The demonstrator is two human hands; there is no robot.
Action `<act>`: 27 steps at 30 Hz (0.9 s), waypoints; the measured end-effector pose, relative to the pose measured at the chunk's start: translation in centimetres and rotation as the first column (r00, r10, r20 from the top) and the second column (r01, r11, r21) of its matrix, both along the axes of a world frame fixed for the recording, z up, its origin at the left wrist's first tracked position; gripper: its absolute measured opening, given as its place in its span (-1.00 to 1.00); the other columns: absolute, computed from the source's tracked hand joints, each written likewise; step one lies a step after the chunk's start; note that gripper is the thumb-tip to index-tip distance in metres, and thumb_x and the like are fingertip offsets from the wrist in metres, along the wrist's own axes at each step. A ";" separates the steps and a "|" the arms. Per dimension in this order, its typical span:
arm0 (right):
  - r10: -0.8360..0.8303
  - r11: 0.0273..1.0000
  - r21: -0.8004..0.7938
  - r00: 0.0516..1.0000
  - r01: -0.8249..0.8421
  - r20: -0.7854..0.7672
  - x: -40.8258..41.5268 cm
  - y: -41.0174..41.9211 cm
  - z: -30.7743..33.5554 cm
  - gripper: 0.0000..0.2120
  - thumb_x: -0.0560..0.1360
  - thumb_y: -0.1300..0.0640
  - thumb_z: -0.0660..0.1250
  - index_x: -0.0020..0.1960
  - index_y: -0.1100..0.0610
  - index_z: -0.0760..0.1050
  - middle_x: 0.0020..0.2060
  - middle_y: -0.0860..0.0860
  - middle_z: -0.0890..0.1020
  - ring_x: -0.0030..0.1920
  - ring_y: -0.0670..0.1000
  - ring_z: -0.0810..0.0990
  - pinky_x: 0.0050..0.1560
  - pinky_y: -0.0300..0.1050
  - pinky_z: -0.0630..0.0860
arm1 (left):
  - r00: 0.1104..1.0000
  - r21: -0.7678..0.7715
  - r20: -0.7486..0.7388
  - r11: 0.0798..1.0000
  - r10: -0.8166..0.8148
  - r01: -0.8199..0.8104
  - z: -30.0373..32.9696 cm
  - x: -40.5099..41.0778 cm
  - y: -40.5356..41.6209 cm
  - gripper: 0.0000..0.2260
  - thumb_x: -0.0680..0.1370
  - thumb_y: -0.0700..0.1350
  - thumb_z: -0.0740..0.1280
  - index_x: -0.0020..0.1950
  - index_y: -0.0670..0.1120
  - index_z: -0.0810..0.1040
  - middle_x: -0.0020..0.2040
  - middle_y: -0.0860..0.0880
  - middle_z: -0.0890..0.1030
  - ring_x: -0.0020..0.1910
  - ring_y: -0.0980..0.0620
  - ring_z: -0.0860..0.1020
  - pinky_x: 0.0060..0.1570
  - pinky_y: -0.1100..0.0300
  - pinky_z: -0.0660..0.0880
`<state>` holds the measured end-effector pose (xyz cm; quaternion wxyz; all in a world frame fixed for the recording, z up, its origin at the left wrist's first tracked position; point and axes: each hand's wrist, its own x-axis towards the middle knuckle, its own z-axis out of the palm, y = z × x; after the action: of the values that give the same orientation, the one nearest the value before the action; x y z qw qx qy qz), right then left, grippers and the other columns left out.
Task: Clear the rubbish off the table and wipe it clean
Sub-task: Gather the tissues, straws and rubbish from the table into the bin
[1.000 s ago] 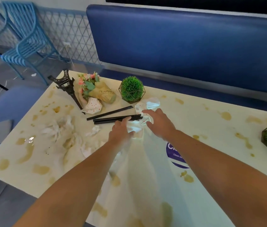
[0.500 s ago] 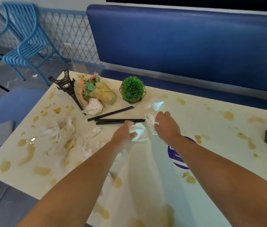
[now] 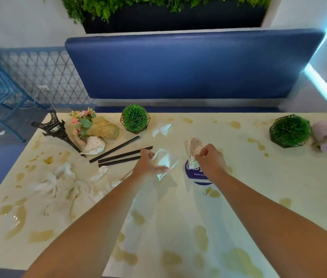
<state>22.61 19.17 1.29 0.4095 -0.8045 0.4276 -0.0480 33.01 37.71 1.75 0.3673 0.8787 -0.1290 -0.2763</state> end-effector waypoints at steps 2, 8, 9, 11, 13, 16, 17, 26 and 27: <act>-0.069 0.998 0.001 0.997 0.069 0.032 -1.9 0.1 0.3 -0.91 0.48 0.13 0.29 -0.16 0.00 0.41 -0.13 0.05 0.58 -0.19 0.06 0.56 -0.34 -0.13 0.40 | 0.999 -0.035 -0.009 0.999 -0.038 0.037 0.3 -1.3 -0.9 -0.41 0.41 -0.07 0.54 0.25 -0.13 0.25 0.08 -0.02 0.39 0.01 0.00 0.41 -0.12 0.19 0.31; -0.228 0.973 0.052 0.961 0.223 0.157 -9.7 0.3 1.9 -0.95 0.54 0.19 0.21 -0.02 0.06 0.42 -0.22 -0.06 0.51 -0.28 -0.05 0.48 -0.43 -0.18 0.37 | 0.979 -0.011 0.009 0.979 -0.203 0.203 1.5 -7.2 -4.6 -0.47 0.55 0.03 0.37 0.36 -0.23 0.27 0.09 -0.08 0.45 -0.02 -0.03 0.44 -0.26 0.18 0.32; -0.249 0.968 0.058 0.953 0.242 0.171 -10.9 0.4 2.0 -0.93 0.55 0.19 0.21 0.01 0.06 0.41 -0.21 -0.08 0.50 -0.28 -0.09 0.46 -0.43 -0.20 0.37 | 0.977 -0.014 0.017 0.977 -0.215 0.215 1.6 -8.0 -5.1 -0.48 0.55 0.03 0.35 0.36 -0.23 0.29 0.11 -0.10 0.47 -0.03 -0.03 0.43 -0.26 0.17 0.33; -0.310 0.951 0.082 0.931 0.300 0.191 -13.9 0.2 2.0 -0.90 0.57 0.19 0.18 0.05 0.06 0.41 -0.18 -0.09 0.48 -0.27 -0.11 0.45 -0.42 -0.21 0.36 | 0.963 -0.024 0.040 0.963 -0.267 0.268 1.4 -10.3 -6.4 -0.49 0.57 0.05 0.33 0.38 -0.22 0.32 0.17 -0.10 0.50 -0.01 -0.04 0.44 -0.14 0.14 0.36; -0.355 0.935 0.092 0.912 0.343 0.206 -16.7 -0.2 1.8 -0.90 0.58 0.21 0.16 0.06 0.07 0.40 -0.11 -0.05 0.48 -0.26 -0.09 0.44 -0.39 -0.21 0.36 | 0.945 -0.015 0.066 0.947 -0.320 0.321 1.5 -12.2 -7.5 -0.51 0.58 0.11 0.31 0.36 -0.20 0.36 0.17 -0.07 0.52 -0.02 -0.03 0.45 -0.10 0.12 0.40; -0.455 0.890 0.088 0.864 0.447 0.214 -21.4 -1.1 1.6 -0.90 0.57 0.24 0.14 0.05 0.11 0.37 -0.08 0.00 0.49 -0.25 -0.05 0.42 -0.39 -0.18 0.33 | 0.913 -0.016 0.070 0.914 -0.403 0.405 2.1 -15.4 -9.7 -0.51 0.57 0.17 0.30 0.28 -0.21 0.42 0.08 -0.08 0.54 -0.06 -0.07 0.51 -0.19 0.11 0.37; -0.488 0.872 0.090 0.845 0.481 0.217 -22.9 -1.4 1.6 -0.91 0.56 0.24 0.14 0.04 0.12 0.36 -0.10 0.01 0.50 -0.26 -0.04 0.41 -0.40 -0.16 0.32 | 0.902 -0.011 0.074 0.904 -0.426 0.428 2.3 -16.4 -10.5 -0.52 0.56 0.17 0.31 0.25 -0.20 0.44 0.07 -0.09 0.55 -0.03 -0.11 0.52 -0.19 0.09 0.36; -0.708 0.702 0.163 0.656 0.693 0.262 -34.8 -5.9 1.3 -0.71 0.56 0.22 0.26 0.26 0.07 0.34 -0.04 -0.05 0.51 -0.19 -0.05 0.50 -0.31 -0.15 0.43 | 0.741 -0.051 0.118 0.741 -0.661 0.669 4.4 -27.2 -19.1 -0.79 0.43 -0.07 0.37 -0.32 -0.05 0.38 -0.37 0.01 0.37 -0.44 0.05 0.33 -0.58 0.33 0.16; -0.719 0.691 0.157 0.651 0.705 0.245 -36.1 -6.5 1.4 -0.73 0.57 0.20 0.25 0.26 0.08 0.37 -0.01 -0.04 0.54 -0.18 -0.03 0.50 -0.30 -0.15 0.41 | 0.725 -0.055 0.118 0.724 -0.679 0.687 4.4 -28.5 -20.1 -0.82 0.44 -0.07 0.39 -0.26 -0.07 0.42 -0.32 0.00 0.41 -0.39 0.03 0.36 -0.54 0.33 0.17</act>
<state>-13.51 12.72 2.72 0.4340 -0.5463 0.6455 -0.3107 4.54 17.63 6.19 0.2748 0.7623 -0.4728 -0.3462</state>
